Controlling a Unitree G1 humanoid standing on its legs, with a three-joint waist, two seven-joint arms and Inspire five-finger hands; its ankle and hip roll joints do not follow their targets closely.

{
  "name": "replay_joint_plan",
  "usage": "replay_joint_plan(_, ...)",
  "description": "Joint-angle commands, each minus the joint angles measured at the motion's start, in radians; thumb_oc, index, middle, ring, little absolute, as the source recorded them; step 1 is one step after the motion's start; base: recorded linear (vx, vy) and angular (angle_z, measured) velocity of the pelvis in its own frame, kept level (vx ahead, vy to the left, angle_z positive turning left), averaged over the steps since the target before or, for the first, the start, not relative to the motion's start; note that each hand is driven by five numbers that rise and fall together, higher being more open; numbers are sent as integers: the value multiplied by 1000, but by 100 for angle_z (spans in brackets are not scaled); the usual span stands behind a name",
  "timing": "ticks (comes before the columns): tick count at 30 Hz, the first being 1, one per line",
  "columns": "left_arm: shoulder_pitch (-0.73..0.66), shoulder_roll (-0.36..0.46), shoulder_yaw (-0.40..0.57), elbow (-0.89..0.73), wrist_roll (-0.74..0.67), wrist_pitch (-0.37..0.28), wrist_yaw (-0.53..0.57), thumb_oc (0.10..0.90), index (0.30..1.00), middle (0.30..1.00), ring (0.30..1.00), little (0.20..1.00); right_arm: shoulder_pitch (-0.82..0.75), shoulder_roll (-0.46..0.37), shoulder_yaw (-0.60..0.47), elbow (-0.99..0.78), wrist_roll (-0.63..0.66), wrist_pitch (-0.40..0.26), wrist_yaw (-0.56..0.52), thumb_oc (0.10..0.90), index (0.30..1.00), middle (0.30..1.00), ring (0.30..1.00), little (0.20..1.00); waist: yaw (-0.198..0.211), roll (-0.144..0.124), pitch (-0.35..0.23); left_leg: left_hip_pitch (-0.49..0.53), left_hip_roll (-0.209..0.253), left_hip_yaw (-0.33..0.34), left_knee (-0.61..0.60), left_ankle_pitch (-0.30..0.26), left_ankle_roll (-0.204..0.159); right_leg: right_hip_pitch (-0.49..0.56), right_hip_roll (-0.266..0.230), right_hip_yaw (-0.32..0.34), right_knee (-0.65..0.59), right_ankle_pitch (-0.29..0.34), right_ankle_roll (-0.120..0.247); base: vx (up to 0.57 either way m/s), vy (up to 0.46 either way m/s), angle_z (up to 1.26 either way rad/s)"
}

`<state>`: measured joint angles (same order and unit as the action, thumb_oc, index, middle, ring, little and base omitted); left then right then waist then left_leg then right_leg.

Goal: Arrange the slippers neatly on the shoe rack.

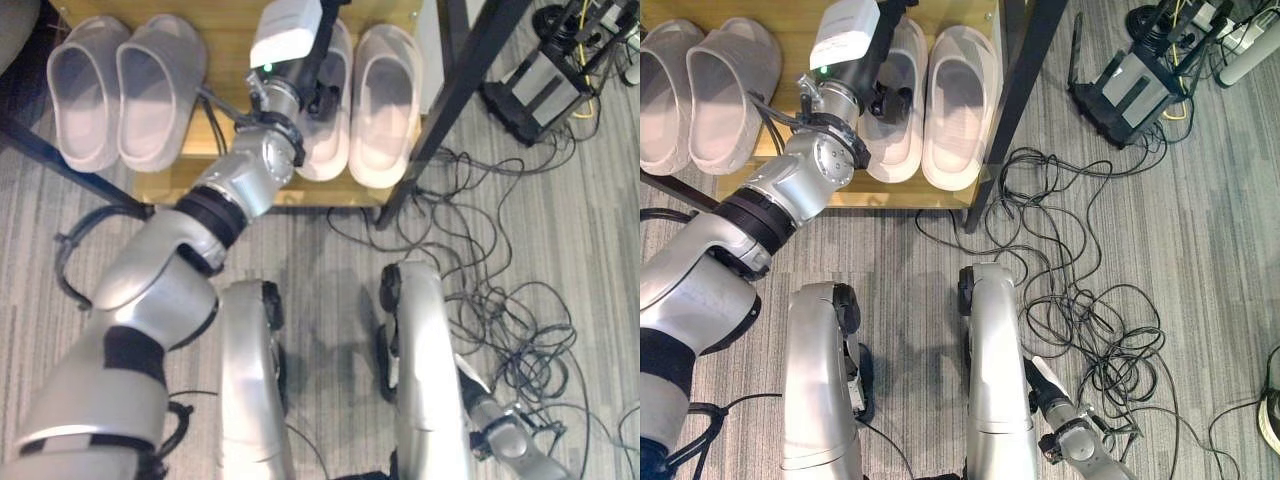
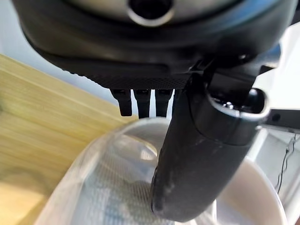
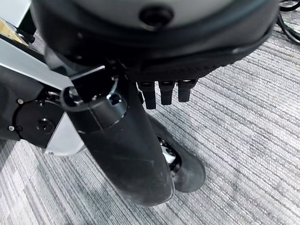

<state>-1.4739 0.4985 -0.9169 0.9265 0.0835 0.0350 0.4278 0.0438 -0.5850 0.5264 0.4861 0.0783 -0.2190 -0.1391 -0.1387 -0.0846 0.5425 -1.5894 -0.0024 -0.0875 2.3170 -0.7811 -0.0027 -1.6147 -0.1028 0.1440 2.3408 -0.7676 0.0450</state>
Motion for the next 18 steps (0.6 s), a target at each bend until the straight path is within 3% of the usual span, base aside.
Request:
replay_joint_plan(1,-191,100,55,-40,-2,-56,78,800,900,900,900,900,-15,-24,-33,-86,-36,-60,-19,800,900,900,900,900,11,-18,-23,19,5,-156,-11,-12,70,46,24,122,7,71,-67,0,0,0)
replay_joint_plan(6,-174,137,74,-145,7,-54,83,800,900,900,900,900,-1,-15,-46,-90,-47,-54,-22,800,900,900,900,900,21,-10,-23,19,1,-152,-9,-15,71,46,24,121,10,71,-66,0,0,0)
replay_joint_plan(10,-111,116,158,-279,38,-31,131,800,900,900,900,900,-2,3,-46,-98,-59,-44,-31,800,900,900,900,900,35,-2,-23,19,-3,-142,-10,-15,68,46,23,113,20,64,-67,0,0,0)
replay_joint_plan(18,-10,87,195,-412,110,5,66,800,900,900,900,900,18,6,-75,-119,-56,-25,-46,800,900,900,900,900,50,11,-23,19,-13,-133,-4,-16,72,45,18,106,35,54,-71,-2,-4,2)
